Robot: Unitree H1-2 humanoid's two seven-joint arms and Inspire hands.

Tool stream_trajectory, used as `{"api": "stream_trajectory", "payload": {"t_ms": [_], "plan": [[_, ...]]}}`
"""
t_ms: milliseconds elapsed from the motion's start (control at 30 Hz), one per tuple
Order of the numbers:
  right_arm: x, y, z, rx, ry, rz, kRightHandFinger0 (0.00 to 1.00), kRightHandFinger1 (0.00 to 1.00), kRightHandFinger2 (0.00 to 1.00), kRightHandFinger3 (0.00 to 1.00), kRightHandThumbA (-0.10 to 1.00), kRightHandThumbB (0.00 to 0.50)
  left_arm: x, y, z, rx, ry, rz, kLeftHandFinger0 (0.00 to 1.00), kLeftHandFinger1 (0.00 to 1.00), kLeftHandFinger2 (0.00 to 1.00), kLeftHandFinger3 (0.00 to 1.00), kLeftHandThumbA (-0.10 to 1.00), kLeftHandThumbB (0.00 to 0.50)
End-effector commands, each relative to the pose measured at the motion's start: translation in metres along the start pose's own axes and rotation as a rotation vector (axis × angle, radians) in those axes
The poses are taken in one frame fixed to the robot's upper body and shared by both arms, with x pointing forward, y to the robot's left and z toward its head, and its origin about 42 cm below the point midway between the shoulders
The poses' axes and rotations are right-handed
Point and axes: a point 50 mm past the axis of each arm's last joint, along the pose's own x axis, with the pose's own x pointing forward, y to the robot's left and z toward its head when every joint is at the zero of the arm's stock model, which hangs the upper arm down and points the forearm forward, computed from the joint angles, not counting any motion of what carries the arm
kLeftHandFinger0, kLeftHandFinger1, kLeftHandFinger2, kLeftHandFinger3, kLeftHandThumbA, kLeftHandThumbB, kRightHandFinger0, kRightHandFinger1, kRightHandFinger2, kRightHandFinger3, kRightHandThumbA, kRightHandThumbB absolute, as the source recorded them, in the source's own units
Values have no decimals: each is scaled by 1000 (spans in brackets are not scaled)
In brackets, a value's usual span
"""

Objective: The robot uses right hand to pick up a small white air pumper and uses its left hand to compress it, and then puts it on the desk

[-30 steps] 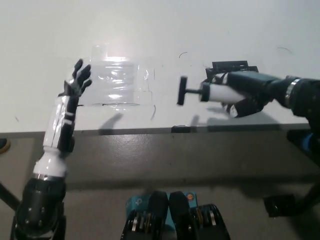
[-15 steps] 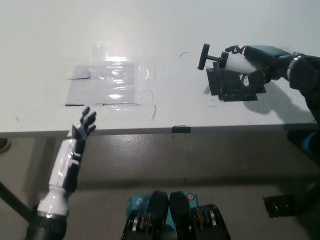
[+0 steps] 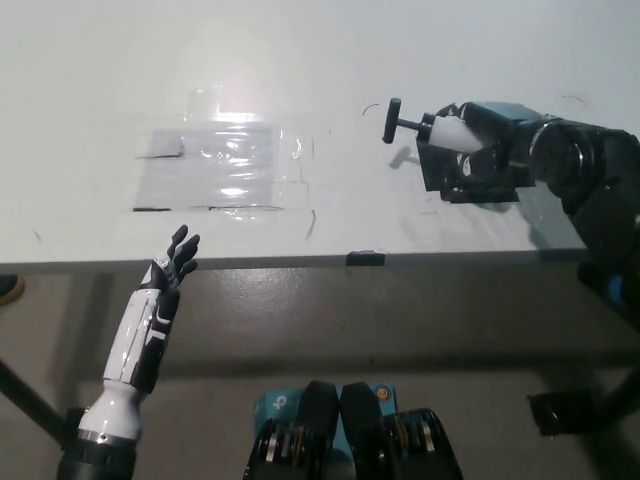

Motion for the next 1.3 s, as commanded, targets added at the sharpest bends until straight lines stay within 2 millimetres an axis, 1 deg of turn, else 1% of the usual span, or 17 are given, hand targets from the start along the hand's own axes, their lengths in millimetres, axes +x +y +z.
{"api": "stream_trajectory", "payload": {"t_ms": [0, 67, 133, 467, 633, 733, 767, 833, 900, 933, 967, 1067, 1100, 1167, 1200, 1233, 1267], "plan": [[-5, -52, 25, -46, -32, -3, 1000, 1000, 1000, 1000, 438, 352, 9, 4, 12, 27, -72, -10, 1000, 1000, 1000, 1000, 1000, 351], [-6, -55, 25, -81, -17, 14, 1000, 1000, 1000, 1000, 585, 451, 10, 5, 13, 16, -72, -4, 1000, 1000, 1000, 1000, 1000, 364], [-7, -57, 24, -96, -13, 25, 1000, 1000, 1000, 1000, 622, 478, 11, 5, 13, 17, -77, -2, 1000, 1000, 1000, 1000, 1000, 364], [-14, -70, 14, -80, -1, 84, 1000, 1000, 1000, 1000, 725, 500, 15, 9, 13, 24, -90, 5, 1000, 1000, 1000, 1000, 1000, 347], [-27, -90, 13, 34, -84, 60, 1000, 1000, 1000, 1000, 760, 497, 14, 8, 12, 24, -72, 5, 1000, 1000, 1000, 1000, 1000, 359], [-45, -113, 16, 108, -173, -47, 1000, 1000, 1000, 1000, 863, 489, 15, 8, 12, 25, -74, -1, 1000, 1000, 1000, 1000, 1000, 363], [-61, -128, 21, 182, -257, -136, 1000, 1000, 1000, 1000, 819, 427, 16, 7, 13, 28, -78, 0, 1000, 1000, 1000, 1000, 1000, 363], [-82, -142, 24, 253, -356, -228, 1000, 1000, 1000, 1000, 793, 396, 17, 7, 15, 26, -84, -1, 1000, 1000, 1000, 1000, 1000, 363], [-124, -160, 36, 262, -484, -353, 1000, 1000, 1000, 1000, 928, 367, 21, 6, 16, 27, -92, 0, 1000, 1000, 1000, 1000, 1000, 363], [-140, -164, 41, 294, -545, -391, 1000, 1000, 1000, 1000, 940, 381, 23, 6, 17, 28, -98, 0, 1000, 1000, 1000, 1000, 1000, 364], [-166, -162, 47, 318, -609, -450, 1000, 1000, 1000, 1000, 983, 407, 24, 8, 18, 31, -102, 0, 1000, 1000, 1000, 1000, 1000, 363], [-223, -138, 58, 259, -727, -653, 1000, 1000, 1000, 1000, 1000, 405, 28, 9, 21, 33, -114, 2, 1000, 1000, 1000, 1000, 1000, 353], [-238, -124, 59, 324, -771, -670, 1000, 1000, 1000, 1000, 1000, 425, 29, 10, 21, 21, -112, -1, 1000, 1000, 1000, 1000, 1000, 358], [-274, -83, 63, 373, -865, -693, 1000, 1000, 1000, 1000, 980, 362, 31, 11, 19, 9, -111, -7, 1000, 1000, 1000, 1000, 1000, 360], [-284, -64, 64, 392, -896, -700, 1000, 1000, 1000, 1000, 974, 346, 32, 11, 19, -3, -108, -7, 1000, 1000, 1000, 1000, 1000, 372], [-289, -57, 65, 400, -908, -703, 1000, 1000, 1000, 1000, 973, 346, 33, 12, 18, -9, -107, -7, 1000, 1000, 1000, 1000, 1000, 373], [-299, -26, 66, 445, -914, -705, 1000, 1000, 1000, 1000, 913, 331, 32, 11, 17, -18, -99, -10, 1000, 1000, 1000, 1000, 1000, 382]]}}
